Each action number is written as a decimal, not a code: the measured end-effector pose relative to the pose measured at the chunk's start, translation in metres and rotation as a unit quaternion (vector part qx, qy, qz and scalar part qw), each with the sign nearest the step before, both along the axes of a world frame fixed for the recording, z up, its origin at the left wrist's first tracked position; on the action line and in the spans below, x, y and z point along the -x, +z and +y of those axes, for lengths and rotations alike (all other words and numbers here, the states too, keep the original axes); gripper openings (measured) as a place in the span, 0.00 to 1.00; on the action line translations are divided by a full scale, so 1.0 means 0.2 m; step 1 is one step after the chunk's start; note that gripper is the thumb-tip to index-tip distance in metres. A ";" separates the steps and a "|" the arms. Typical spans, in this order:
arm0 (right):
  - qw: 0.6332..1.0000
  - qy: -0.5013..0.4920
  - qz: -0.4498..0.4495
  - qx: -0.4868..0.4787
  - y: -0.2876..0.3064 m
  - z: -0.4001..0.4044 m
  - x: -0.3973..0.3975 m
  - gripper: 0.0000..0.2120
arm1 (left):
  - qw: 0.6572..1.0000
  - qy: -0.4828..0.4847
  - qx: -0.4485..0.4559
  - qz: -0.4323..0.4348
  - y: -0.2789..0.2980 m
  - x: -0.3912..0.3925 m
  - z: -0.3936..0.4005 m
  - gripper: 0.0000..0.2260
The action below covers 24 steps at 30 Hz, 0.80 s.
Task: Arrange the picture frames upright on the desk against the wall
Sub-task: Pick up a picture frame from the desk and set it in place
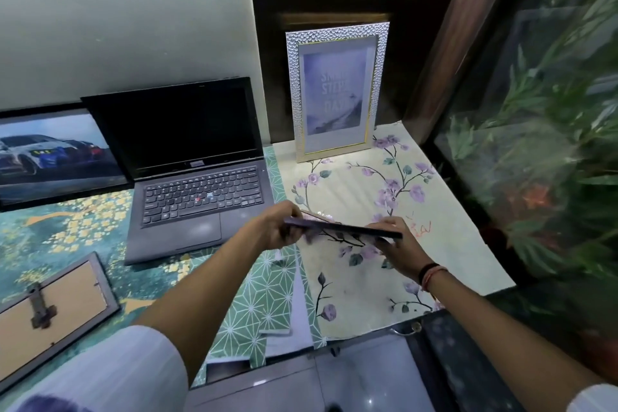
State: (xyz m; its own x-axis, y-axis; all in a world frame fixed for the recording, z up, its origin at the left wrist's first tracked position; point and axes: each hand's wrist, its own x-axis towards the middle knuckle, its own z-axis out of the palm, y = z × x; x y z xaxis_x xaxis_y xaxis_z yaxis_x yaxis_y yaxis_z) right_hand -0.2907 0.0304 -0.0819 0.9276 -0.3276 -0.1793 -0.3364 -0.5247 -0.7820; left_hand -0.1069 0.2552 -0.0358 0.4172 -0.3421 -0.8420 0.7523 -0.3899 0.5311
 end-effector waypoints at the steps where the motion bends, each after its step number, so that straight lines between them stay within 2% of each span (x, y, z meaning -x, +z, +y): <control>1: 1.000 0.000 0.001 -0.002 0.00 -0.01 -0.02 0.04 | 1.000 -0.008 0.000 0.005 0.01 -0.03 -0.02 0.06; 3: 1.000 -0.008 0.000 0.014 0.02 -0.04 -0.05 0.04 | 0.999 -0.037 -0.014 -0.017 0.02 -0.06 -0.05 0.09; 5: 1.000 0.002 0.005 0.014 0.02 -0.08 -0.09 0.05 | 0.996 -0.062 -0.032 -0.047 0.03 -0.09 -0.08 0.19; 8: 0.999 0.029 0.017 0.005 0.05 -0.15 -0.14 0.06 | 0.992 -0.087 0.034 -0.083 0.04 -0.10 -0.17 0.13; 12: 0.997 0.048 0.037 -0.036 0.04 -0.23 -0.20 0.11 | 0.978 -0.030 0.161 -0.128 0.01 -0.09 -0.23 0.15; 14: 0.996 0.040 0.044 -0.065 0.04 -0.27 -0.22 0.12 | 0.971 -0.008 0.189 -0.144 -0.02 -0.09 -0.25 0.18; 20: 0.992 0.044 0.057 -0.106 0.00 -0.33 -0.24 0.17 | 0.978 0.046 0.158 -0.127 -0.12 -0.05 -0.27 0.33; 24: 0.992 0.041 0.053 -0.106 -0.01 -0.30 -0.22 0.18 | 0.972 0.065 0.149 -0.167 -0.22 0.04 -0.25 0.27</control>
